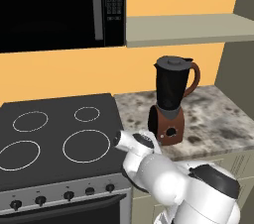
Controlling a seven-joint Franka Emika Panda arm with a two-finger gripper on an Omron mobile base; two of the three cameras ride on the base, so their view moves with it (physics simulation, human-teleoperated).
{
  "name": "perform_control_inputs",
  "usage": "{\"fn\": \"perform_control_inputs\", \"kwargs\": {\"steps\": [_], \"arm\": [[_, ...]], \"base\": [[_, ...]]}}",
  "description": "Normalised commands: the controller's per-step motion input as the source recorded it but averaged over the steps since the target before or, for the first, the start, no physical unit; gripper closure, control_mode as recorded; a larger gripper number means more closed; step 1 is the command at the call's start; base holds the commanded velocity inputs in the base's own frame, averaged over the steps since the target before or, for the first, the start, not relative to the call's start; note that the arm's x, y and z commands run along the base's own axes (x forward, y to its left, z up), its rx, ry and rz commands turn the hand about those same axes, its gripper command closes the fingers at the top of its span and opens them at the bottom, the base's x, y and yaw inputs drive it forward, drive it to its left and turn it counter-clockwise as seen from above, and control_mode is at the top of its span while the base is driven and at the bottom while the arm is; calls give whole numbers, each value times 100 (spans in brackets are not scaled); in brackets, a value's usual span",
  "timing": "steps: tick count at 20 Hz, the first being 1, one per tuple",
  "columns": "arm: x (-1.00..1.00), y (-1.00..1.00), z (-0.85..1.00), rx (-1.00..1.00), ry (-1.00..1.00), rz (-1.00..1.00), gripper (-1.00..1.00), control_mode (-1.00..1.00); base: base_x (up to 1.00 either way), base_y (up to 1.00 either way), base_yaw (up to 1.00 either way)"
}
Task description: Open the blender lid, put the banana in the blender, close the lid, and start the blender.
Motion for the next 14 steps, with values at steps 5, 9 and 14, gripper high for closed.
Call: {"fn": "perform_control_inputs", "kwargs": {"steps": [5,9,14], "arm": [[-100,-78,-3,8,-12,-22,-100,-100],[-100,-69,-6,10,-10,-23,-100,-100],[-63,-71,-4,6,-5,-21,-100,-100]], "base": [[0,0,0],[0,0,0],[0,0,0]]}}
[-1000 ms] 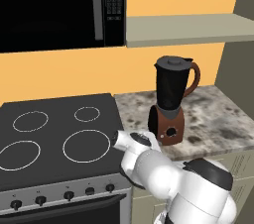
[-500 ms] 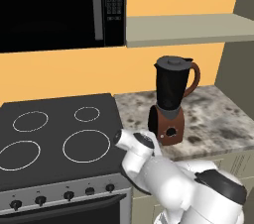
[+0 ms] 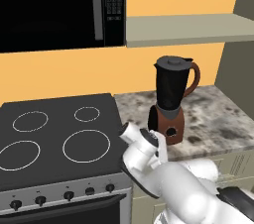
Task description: Open the blender lid, put the banana in the blender, close the lid, and start the blender.
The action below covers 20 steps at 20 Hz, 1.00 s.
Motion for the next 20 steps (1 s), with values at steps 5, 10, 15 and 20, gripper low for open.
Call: {"fn": "perform_control_inputs", "kwargs": {"steps": [5,10,15,20], "arm": [[-11,-55,-17,0,-4,-13,-100,-100],[-2,-27,-61,0,0,-5,-100,-100],[0,-3,-53,0,0,0,-100,-100],[0,0,-56,0,0,0,-100,-100]], "base": [[0,0,0],[0,0,0],[0,0,0],[0,0,0]]}}
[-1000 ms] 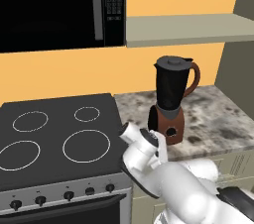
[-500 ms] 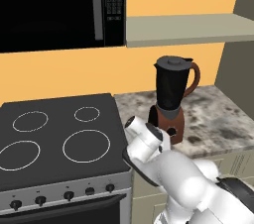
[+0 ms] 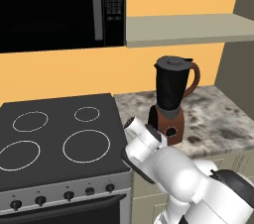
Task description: Open the blender lid, put the banana in the blender, close the lid, and start the blender.
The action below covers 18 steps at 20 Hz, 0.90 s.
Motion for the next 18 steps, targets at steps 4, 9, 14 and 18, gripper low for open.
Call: {"fn": "perform_control_inputs", "kwargs": {"steps": [4,9,14,18], "arm": [[2,-3,-50,0,-1,0,-100,-100],[7,-14,-53,0,0,0,-100,-100],[16,-26,-51,0,0,0,-100,-100],[34,-27,-46,0,-1,1,-100,-100]], "base": [[0,0,0],[0,0,0],[0,0,0],[0,0,0]]}}
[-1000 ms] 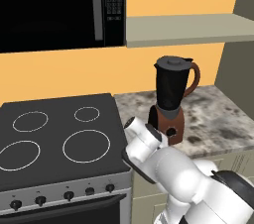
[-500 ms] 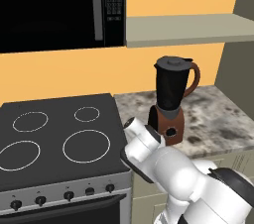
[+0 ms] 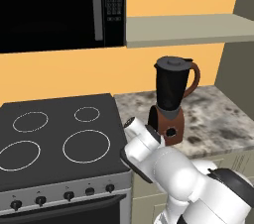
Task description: Open the blender lid, put the banana in the blender, close the lid, and start the blender.
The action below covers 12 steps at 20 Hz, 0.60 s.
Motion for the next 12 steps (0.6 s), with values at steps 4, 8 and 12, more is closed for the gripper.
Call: {"fn": "perform_control_inputs", "kwargs": {"steps": [4,8,12], "arm": [[38,-46,-51,1,-3,6,-100,-100],[36,-65,-58,4,-10,14,-100,-100],[34,-64,-61,4,-17,23,-100,-100]], "base": [[0,0,0],[0,0,0],[0,0,0]]}}
